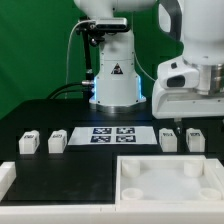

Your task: Assemble one leg

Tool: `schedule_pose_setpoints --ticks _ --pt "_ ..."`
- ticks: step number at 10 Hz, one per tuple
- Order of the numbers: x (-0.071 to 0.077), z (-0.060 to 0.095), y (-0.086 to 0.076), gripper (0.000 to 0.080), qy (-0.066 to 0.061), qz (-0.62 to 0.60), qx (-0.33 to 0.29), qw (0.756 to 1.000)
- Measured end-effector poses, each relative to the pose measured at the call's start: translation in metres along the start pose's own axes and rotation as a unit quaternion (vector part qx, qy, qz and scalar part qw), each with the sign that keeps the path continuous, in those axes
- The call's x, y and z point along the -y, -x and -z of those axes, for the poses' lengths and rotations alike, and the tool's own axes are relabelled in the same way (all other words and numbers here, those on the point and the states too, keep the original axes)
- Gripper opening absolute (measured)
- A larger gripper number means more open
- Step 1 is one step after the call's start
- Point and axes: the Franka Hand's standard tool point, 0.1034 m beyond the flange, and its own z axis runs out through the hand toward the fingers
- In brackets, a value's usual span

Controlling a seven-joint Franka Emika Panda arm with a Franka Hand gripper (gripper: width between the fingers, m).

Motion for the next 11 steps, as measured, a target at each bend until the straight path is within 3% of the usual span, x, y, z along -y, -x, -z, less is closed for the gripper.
schedule_pose_setpoints --ticks 5,8,11 --pt "-0.001 -0.004 0.002 0.0649 0.01 -0.007 0.192 0.981" --pt "0.007 -0.012 0.003 0.0649 0.016 -0.01 0.207 0.978" --pt "0.013 -0.032 0.011 0.0649 0.023 -0.004 0.204 0.979"
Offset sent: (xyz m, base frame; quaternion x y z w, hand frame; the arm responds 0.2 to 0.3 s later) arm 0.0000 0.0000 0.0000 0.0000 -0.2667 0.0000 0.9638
